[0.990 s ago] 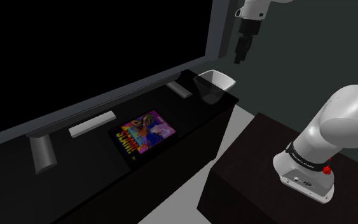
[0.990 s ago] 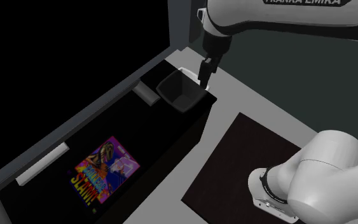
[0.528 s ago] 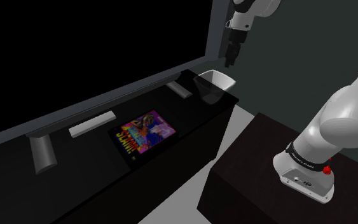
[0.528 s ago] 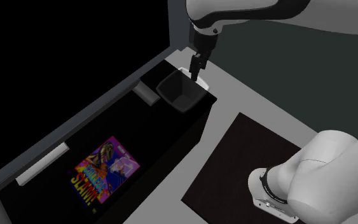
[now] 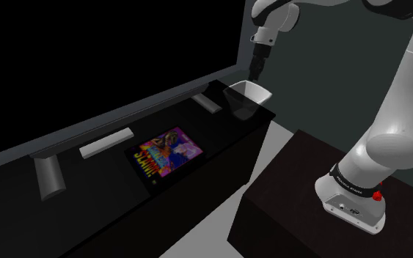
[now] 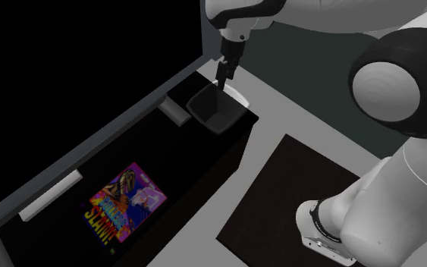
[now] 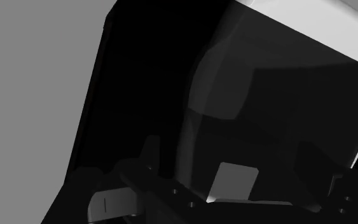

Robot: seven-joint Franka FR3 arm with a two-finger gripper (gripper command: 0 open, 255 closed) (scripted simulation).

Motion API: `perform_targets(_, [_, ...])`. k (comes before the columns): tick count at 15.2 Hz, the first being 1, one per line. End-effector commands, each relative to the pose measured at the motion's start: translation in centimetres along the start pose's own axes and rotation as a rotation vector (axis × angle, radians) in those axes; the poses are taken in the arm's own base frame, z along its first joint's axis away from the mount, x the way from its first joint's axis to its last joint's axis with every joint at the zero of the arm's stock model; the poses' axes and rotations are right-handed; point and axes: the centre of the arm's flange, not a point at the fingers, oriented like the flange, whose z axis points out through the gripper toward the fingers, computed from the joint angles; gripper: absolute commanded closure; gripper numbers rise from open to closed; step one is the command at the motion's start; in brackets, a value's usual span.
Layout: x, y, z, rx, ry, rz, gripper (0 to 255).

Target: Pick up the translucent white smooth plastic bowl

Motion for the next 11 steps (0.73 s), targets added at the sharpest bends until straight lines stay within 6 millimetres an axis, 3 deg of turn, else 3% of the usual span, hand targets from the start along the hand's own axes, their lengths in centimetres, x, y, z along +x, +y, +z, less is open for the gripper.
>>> perform_targets(1, [0.6,1.3,1.2,0.009,0.002,-0.003,0])
perform_targets(9, [0.7,2.5,4.4,0.009,0.002,-0.003,0])
perform_targets(10, [0.4,1.4,4.5,0.009,0.001,-0.002,255])
perform_targets(11, [0.5,0.9,4.3,0.009,0.002,-0.002,255])
